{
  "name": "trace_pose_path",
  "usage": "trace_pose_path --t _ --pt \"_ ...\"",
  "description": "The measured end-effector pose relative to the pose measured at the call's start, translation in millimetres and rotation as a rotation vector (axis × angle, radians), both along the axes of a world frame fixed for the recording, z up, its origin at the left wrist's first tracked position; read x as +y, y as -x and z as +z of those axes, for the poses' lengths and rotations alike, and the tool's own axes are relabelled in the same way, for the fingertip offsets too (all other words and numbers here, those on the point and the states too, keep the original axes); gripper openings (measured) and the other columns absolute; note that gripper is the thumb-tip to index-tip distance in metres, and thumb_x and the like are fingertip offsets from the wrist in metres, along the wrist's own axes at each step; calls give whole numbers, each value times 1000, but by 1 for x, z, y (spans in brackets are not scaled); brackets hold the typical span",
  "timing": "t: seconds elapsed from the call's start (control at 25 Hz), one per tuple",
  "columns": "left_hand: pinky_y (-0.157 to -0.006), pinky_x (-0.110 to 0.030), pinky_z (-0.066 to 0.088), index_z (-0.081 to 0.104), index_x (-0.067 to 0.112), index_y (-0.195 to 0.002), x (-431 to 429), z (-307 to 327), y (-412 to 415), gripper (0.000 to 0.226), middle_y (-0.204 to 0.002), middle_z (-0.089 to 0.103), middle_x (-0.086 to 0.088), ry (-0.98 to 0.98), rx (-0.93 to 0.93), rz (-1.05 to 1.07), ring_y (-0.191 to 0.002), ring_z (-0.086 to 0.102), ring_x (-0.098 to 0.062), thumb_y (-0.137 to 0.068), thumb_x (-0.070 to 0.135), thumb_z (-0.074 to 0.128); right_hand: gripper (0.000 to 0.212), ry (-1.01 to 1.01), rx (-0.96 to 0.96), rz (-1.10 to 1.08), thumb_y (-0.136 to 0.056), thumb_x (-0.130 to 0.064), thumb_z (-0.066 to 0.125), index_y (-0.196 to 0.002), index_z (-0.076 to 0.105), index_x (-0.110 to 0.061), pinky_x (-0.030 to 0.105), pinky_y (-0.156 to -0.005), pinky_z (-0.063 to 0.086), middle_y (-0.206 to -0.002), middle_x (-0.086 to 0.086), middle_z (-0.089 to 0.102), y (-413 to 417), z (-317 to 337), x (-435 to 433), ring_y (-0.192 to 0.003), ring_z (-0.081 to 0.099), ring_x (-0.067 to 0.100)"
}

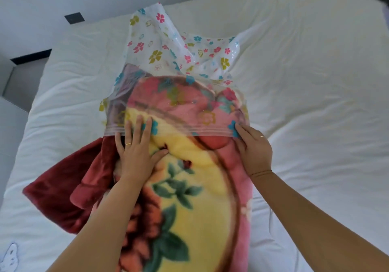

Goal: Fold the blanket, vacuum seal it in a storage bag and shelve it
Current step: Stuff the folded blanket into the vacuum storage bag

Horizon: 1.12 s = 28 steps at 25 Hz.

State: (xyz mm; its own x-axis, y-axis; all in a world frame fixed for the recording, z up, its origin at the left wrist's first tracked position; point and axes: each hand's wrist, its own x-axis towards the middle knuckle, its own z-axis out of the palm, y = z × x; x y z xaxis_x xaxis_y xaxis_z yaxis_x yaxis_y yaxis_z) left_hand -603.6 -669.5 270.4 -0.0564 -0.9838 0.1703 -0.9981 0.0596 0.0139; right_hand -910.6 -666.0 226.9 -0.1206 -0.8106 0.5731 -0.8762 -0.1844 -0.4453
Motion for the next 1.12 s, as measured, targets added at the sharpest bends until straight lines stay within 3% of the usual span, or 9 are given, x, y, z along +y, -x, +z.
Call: trace_pose_path --t 0.12,0.24,0.4,0.6,0.72,0.8,0.88,0.96,1.12 --pt "-112 -58 8 12 27 -151 1 10 8 91 -158 20 -5 83 22 -27 -145 14 -30 -76 75 31 22 86 1 -18 -89 -15 54 -94 74 -8 32 -57 53 -85 6 71 -17 -4 -2 -73 62 25" --pt "-115 -55 11 29 22 -149 10 22 42 75 -156 26 -3 198 -16 -309 -145 20 -25 -88 65 34 21 101 15 68 -89 -15 55 -89 75 -7 31 -51 50 -76 6 68 -23 -5 18 -65 61 27" --pt "-111 -49 29 48 16 -137 18 25 50 42 -144 47 1 322 -44 -642 -136 40 -22 -95 18 46 43 56 90 247 -101 -25 38 -85 75 -8 31 -52 46 -69 6 63 -16 10 60 -61 59 26" --pt "-117 -40 21 47 12 -134 87 22 16 39 -138 50 1 233 -55 -761 -132 40 -20 -102 9 24 28 0 143 427 -95 -17 49 -79 71 -14 31 -54 42 -67 2 56 -24 16 130 -65 46 19" --pt "-113 -42 26 47 12 -135 114 16 -9 41 -138 52 -1 188 -44 -708 -132 41 -19 -103 9 20 22 -37 114 427 -95 -28 52 -106 66 -15 28 -83 48 -95 2 61 -23 3 135 -83 52 18" --pt "-110 -47 31 53 11 -132 105 15 -23 42 -136 54 -2 194 -17 -625 -131 44 -19 -103 9 22 54 -220 -8 223 -93 -53 46 -134 46 -19 28 -106 34 -127 5 51 -5 -15 126 -112 50 20" --pt "-109 -50 32 57 10 -129 86 16 -36 40 -136 55 -2 187 -7 -577 -131 44 -20 -100 7 29 83 -444 -151 108 -84 -73 43 -149 22 -26 40 -112 30 -151 10 32 7 -35 122 -136 33 20" --pt "-110 -50 30 55 11 -131 62 18 -54 43 -137 53 -1 154 -49 -578 -133 42 -19 -93 4 35 98 -608 -329 171 -72 -85 42 -150 6 -37 39 -115 24 -160 6 9 1 -47 113 -143 12 10" --pt "-111 -45 28 55 13 -132 33 33 -84 47 -138 53 -1 30 -59 -524 -133 41 -16 -91 11 33 106 -599 -498 265 -66 -90 39 -146 -1 -33 31 -119 13 -160 4 2 -54 -44 73 -146 5 10"
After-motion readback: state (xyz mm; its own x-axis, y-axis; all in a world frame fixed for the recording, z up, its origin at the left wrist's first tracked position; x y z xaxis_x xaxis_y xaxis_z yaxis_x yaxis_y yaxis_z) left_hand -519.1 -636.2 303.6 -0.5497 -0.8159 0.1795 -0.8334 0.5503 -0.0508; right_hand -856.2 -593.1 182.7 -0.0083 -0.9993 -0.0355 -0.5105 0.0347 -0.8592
